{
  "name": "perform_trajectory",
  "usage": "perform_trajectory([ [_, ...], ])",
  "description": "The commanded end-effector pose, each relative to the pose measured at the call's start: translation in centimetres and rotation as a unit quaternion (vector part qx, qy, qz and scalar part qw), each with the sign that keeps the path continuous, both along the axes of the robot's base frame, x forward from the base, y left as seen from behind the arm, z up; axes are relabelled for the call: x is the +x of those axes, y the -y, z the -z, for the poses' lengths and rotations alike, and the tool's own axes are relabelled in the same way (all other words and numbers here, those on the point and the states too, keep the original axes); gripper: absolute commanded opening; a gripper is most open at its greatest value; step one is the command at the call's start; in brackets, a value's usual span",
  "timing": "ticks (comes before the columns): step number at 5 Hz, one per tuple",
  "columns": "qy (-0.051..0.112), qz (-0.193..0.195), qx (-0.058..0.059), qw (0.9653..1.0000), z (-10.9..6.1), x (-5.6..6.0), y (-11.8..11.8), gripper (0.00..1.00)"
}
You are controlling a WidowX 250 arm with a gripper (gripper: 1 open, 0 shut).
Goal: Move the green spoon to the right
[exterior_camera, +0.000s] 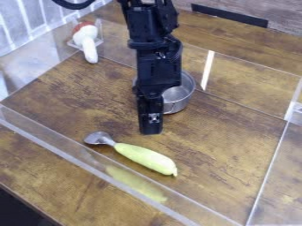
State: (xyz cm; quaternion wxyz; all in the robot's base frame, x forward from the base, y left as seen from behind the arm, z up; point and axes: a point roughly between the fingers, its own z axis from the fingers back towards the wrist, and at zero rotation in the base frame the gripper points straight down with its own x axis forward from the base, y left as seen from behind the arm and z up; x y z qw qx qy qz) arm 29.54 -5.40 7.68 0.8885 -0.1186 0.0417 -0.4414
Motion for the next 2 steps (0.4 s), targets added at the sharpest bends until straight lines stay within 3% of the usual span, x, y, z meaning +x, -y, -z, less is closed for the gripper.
perform_trajectory([
  [1,0.021,-0.007,-0.006,0.9997,-0.93,0.88,-0.63,0.0],
  [2,0.018,-0.009,-0.006,0.9998,-0.84,0.98,-0.69,0.0],
])
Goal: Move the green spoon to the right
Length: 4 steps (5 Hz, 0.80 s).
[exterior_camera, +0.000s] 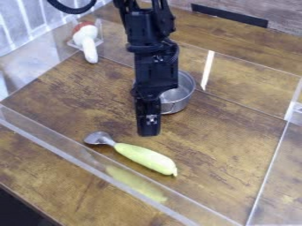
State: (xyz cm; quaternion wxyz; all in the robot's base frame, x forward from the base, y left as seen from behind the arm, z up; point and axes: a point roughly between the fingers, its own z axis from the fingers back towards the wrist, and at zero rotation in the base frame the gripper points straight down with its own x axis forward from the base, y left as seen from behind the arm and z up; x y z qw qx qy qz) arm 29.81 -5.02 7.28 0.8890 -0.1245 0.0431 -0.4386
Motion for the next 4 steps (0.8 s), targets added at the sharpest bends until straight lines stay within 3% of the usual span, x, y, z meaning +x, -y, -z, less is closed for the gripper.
perform_trajectory([
  [1,0.019,-0.006,-0.003,0.9998,-1.27,0.78,-0.24,0.0],
  [4,0.011,-0.008,-0.005,0.9999,-1.29,0.82,-0.11,0.0],
])
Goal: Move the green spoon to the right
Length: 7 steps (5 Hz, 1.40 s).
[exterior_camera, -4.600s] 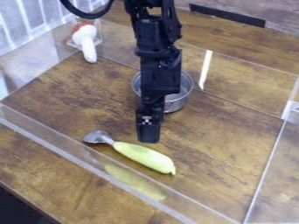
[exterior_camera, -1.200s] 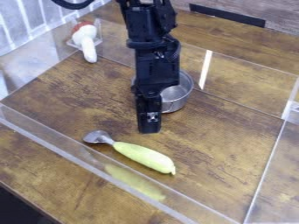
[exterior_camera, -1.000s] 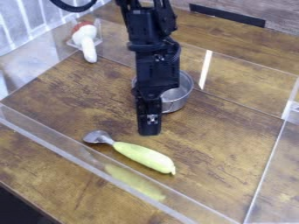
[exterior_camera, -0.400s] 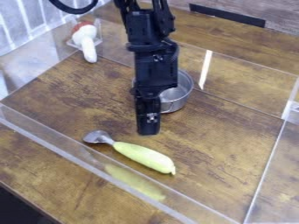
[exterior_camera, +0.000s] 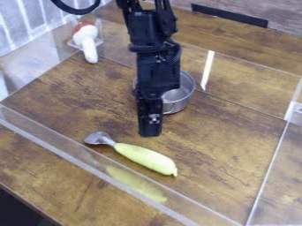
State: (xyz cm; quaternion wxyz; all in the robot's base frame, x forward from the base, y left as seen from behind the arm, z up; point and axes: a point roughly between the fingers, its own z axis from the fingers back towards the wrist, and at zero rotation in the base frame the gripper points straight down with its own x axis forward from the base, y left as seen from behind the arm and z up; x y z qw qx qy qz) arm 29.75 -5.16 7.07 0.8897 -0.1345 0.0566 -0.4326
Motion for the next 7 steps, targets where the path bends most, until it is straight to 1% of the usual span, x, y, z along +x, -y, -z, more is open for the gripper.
perform_trajectory([
  [1,0.026,-0.007,-0.001,0.9996,-1.61,0.89,-0.24,0.0],
  [2,0.023,-0.008,0.0,0.9997,-1.65,0.87,-0.23,0.0],
  [4,0.018,-0.006,-0.004,0.9998,-1.43,0.94,-0.26,0.0],
  [7,0.011,-0.011,-0.003,0.9999,-1.73,0.97,-0.37,0.0],
])
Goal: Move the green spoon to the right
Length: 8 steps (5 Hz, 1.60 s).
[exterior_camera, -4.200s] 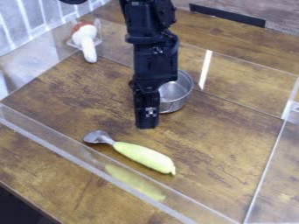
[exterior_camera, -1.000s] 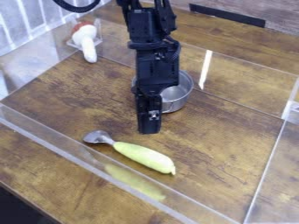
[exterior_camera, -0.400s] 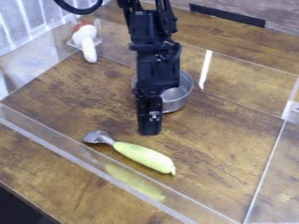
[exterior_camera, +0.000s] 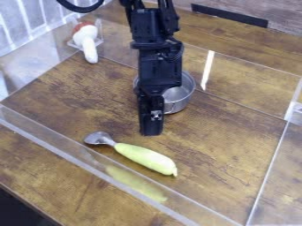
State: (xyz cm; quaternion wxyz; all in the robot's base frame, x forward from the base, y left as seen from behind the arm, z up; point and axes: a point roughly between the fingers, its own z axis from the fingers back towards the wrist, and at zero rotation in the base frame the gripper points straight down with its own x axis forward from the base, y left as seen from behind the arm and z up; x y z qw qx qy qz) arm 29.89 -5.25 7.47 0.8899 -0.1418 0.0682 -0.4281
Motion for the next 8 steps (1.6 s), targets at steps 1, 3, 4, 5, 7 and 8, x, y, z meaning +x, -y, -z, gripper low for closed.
perform_trajectory([
  [1,0.024,-0.008,-0.001,0.9997,-1.27,0.85,-0.51,0.0],
  [3,0.018,-0.004,-0.002,0.9998,-1.15,0.84,-0.66,0.0],
  [4,0.015,-0.008,-0.007,0.9998,-0.52,0.98,-1.05,1.0],
  [5,0.011,-0.011,-0.013,0.9998,-0.55,1.06,-1.25,0.0],
  [7,0.006,-0.017,-0.015,0.9997,-0.32,1.35,-1.24,0.0],
  [8,0.004,-0.022,-0.017,0.9996,-0.4,1.37,-1.24,0.0],
])
